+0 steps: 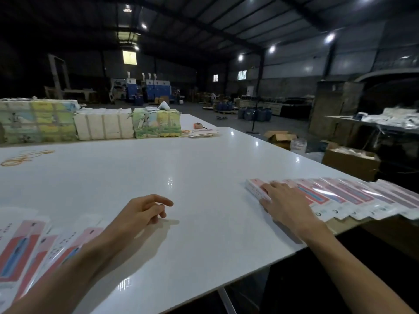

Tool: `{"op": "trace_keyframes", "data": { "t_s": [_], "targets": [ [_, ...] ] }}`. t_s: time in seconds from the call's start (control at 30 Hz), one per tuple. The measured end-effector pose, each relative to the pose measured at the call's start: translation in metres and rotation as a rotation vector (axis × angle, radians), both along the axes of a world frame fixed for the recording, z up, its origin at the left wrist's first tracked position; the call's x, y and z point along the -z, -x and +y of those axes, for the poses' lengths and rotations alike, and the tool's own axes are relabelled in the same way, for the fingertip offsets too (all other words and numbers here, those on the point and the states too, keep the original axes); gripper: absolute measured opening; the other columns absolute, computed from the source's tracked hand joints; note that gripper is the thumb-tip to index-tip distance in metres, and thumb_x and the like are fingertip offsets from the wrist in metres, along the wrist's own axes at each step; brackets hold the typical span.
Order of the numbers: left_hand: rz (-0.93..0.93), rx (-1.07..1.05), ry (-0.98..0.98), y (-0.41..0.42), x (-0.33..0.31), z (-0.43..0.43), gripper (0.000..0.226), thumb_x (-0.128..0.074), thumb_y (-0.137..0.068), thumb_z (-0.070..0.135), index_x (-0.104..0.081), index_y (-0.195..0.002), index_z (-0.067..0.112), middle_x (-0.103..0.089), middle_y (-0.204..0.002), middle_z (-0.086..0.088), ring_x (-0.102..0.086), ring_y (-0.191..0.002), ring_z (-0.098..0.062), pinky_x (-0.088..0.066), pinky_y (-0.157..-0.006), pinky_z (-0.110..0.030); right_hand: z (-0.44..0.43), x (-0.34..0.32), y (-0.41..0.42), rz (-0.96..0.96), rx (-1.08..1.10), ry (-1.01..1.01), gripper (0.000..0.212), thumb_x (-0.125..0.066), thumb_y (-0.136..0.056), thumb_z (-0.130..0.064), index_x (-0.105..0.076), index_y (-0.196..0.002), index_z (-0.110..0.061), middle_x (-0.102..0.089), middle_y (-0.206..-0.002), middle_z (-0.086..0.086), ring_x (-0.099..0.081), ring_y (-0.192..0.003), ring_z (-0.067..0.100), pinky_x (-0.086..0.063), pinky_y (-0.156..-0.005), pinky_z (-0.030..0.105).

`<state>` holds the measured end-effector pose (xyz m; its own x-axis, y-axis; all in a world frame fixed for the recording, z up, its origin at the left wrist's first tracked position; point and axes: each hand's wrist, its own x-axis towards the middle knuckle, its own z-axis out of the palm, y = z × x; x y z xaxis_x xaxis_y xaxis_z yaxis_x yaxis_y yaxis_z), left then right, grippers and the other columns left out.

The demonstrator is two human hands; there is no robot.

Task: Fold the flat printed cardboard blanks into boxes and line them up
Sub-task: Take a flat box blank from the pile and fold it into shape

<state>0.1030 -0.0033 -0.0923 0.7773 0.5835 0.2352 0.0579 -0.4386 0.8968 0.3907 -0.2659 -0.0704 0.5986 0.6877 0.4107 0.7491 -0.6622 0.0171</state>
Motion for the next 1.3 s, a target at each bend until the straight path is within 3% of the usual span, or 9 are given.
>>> {"op": "trace_keyframes", "data": {
  "t_s": [0.17, 0.4, 0.53, 0.63, 0.87, 0.97, 1.03, 1.17, 1.3],
  "targets": [
    [0.01, -0.015, 0.003, 0.004, -0.003, -0.002, 0.036, -0.056, -0.104, 0.005, -0.082, -0.098, 0.029, -0.072, -0.08, -0.002, -0.059, -0.069, -0.014, -0.046, -0.065, -0.021, 0.022, -0.014, 0.019, -0.096, -0.096, -0.028, 0.045, -0.056, -0.104, -0.051, -0.058, -0.14, -0.025, -0.059, -0.144, -0.003, -0.061, -0.125, 0.018, -0.044, -0.114, 0.04],
    [0.025, -0.051, 0.004, 0.011, -0.01, -0.009, 0.031, -0.054, -0.104, 0.003, -0.081, -0.102, 0.019, -0.071, -0.08, 0.001, -0.06, -0.069, -0.011, -0.049, -0.067, -0.02, 0.144, -0.046, 0.096, -0.048, -0.484, -0.162, 0.025, -0.052, -0.107, -0.036, -0.07, -0.107, -0.018, -0.074, -0.093, 0.001, -0.067, -0.079, 0.019, -0.06, -0.073, 0.037],
    [0.01, -0.072, 0.019, 0.013, -0.008, -0.008, 0.03, -0.053, -0.1, 0.001, -0.079, -0.098, 0.015, -0.072, -0.08, -0.001, -0.061, -0.071, -0.011, -0.048, -0.068, -0.018, 0.197, -0.033, 0.136, 0.085, -0.576, -0.144, 0.026, -0.05, -0.105, -0.032, -0.068, -0.097, -0.015, -0.071, -0.078, 0.002, -0.065, -0.072, 0.026, -0.056, -0.067, 0.038],
    [0.016, -0.107, 0.026, 0.012, -0.007, -0.005, 0.027, -0.052, -0.099, -0.002, -0.076, -0.096, 0.011, -0.073, -0.076, 0.001, -0.063, -0.069, -0.013, -0.049, -0.068, -0.02, 0.214, -0.009, 0.142, 0.171, -0.547, -0.222, 0.026, -0.046, -0.106, -0.03, -0.067, -0.101, -0.016, -0.07, -0.077, 0.003, -0.063, -0.069, 0.026, -0.056, -0.07, 0.044],
    [0.067, -0.191, -0.032, 0.012, -0.012, -0.011, 0.036, -0.05, -0.095, 0.006, -0.073, -0.085, 0.031, -0.074, -0.081, 0.002, -0.07, -0.069, -0.012, -0.053, -0.062, -0.019, 0.218, 0.013, 0.108, 0.392, -0.485, -0.413, 0.019, -0.056, -0.103, -0.026, -0.074, -0.103, -0.021, -0.076, -0.093, -0.005, -0.069, -0.081, 0.019, -0.057, -0.076, 0.039],
    [0.231, -0.366, -0.29, 0.024, -0.029, -0.006, 0.02, -0.054, -0.099, 0.018, -0.068, -0.098, 0.032, -0.073, -0.092, 0.005, -0.071, -0.082, -0.014, -0.057, -0.073, -0.028, 0.22, 0.016, 0.108, 0.433, -0.499, -0.408, 0.018, -0.057, -0.101, -0.027, -0.075, -0.1, -0.024, -0.075, -0.09, -0.008, -0.067, -0.079, 0.017, -0.052, -0.072, 0.034],
    [0.47, -0.494, -0.483, 0.039, -0.041, 0.002, 0.018, -0.054, -0.102, 0.025, -0.062, -0.119, 0.024, -0.067, -0.116, -0.003, -0.064, -0.105, -0.023, -0.054, -0.089, -0.036, 0.22, 0.016, 0.108, 0.47, -0.505, -0.409, 0.017, -0.057, -0.099, -0.026, -0.074, -0.097, -0.026, -0.075, -0.086, -0.009, -0.068, -0.078, 0.016, -0.051, -0.071, 0.033],
    [1.055, -0.68, -0.56, 0.073, -0.063, 0.015, 0.058, -0.059, -0.103, 0.039, -0.038, -0.148, 0.009, -0.036, -0.148, -0.018, -0.04, -0.135, -0.037, -0.043, -0.108, -0.046, 0.219, 0.015, 0.107, 0.52, -0.511, -0.418, 0.018, -0.057, -0.099, -0.026, -0.074, -0.094, -0.028, -0.074, -0.081, -0.013, -0.069, -0.078, 0.013, -0.046, -0.067, 0.027],
    [1.275, -0.875, -0.465, 0.108, -0.083, 0.028, 0.086, -0.076, -0.088, 0.057, -0.038, -0.151, 0.013, -0.039, -0.151, -0.015, -0.039, -0.14, -0.034, -0.04, -0.111, -0.046, 0.218, 0.015, 0.108, 0.553, -0.541, -0.42, 0.018, -0.057, -0.099, -0.025, -0.074, -0.094, -0.028, -0.074, -0.079, -0.012, -0.072, -0.073, 0.012, -0.052, -0.071, 0.03]
  ]
}}
